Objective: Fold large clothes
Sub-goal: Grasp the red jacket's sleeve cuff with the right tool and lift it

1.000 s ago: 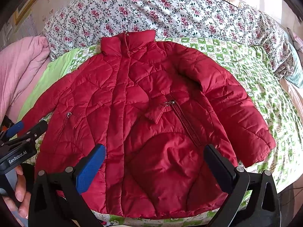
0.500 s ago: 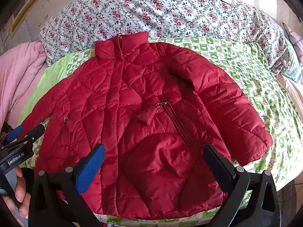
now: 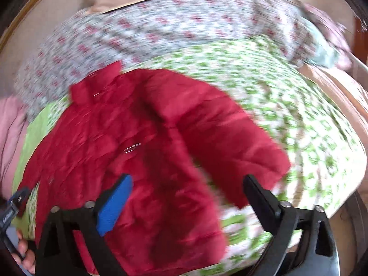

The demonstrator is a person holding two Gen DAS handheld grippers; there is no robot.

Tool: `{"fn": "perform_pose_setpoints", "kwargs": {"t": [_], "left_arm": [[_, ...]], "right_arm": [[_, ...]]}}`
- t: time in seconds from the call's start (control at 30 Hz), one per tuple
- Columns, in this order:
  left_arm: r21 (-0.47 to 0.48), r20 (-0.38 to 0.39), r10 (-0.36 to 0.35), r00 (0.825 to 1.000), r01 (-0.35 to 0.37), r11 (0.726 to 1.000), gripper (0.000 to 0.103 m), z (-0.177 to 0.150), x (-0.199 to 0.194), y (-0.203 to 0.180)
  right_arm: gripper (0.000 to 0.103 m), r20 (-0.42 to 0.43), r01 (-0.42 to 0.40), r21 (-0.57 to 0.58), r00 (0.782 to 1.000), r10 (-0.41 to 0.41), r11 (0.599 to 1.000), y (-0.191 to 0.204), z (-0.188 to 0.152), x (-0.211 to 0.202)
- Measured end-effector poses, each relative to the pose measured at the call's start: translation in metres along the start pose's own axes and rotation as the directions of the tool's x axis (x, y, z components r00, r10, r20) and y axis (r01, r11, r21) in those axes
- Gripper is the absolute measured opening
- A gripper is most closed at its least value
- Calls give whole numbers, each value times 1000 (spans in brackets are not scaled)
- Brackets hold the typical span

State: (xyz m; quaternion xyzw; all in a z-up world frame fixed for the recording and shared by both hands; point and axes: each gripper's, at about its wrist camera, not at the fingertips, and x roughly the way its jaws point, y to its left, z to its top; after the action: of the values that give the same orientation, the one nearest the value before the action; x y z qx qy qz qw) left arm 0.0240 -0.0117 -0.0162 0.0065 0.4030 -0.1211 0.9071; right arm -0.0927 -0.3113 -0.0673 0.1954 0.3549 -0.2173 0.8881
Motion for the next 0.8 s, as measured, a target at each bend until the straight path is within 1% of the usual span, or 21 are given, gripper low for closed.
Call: {"fn": "perform_pose_setpoints", "kwargs": {"t": [0.13, 0.27, 0.4, 0.5, 0.63, 0.67, 0.73, 0.8], "left_arm": [[10, -22, -20, 1000, 20, 1000, 103, 3, 6, 0], [33, -27, -38, 999, 39, 999, 103, 1, 12, -6], [62, -57, -64, 996, 68, 996, 103, -1, 19, -15], [77, -72, -76, 995, 81, 994, 103, -3, 22, -19], [82, -95, -83, 992, 91, 993, 103, -4, 27, -21], [80, -99, -83, 992, 91, 993, 103, -4, 28, -21], [74, -105, -80, 991, 88, 993, 103, -4, 31, -19], [72, -110, -90, 990, 98, 993, 103, -4, 32, -18]], "right_arm": [[89, -30, 59, 143, 998, -55, 988, -50, 8, 11], [89, -75, 89, 260, 995, -72, 962, -87, 3, 26], [88, -138, 94, 320, 989, -52, 943, -103, -9, 47], [88, -176, 82, 364, 984, -19, 928, -109, -16, 64], [87, -187, 56, 423, 982, 27, 904, -118, -23, 81], [85, -176, 47, 434, 984, 33, 900, -119, -23, 83], [74, -164, 45, 433, 986, 29, 900, -117, -21, 82], [50, -152, 40, 422, 988, 27, 905, -114, -18, 80]]}}
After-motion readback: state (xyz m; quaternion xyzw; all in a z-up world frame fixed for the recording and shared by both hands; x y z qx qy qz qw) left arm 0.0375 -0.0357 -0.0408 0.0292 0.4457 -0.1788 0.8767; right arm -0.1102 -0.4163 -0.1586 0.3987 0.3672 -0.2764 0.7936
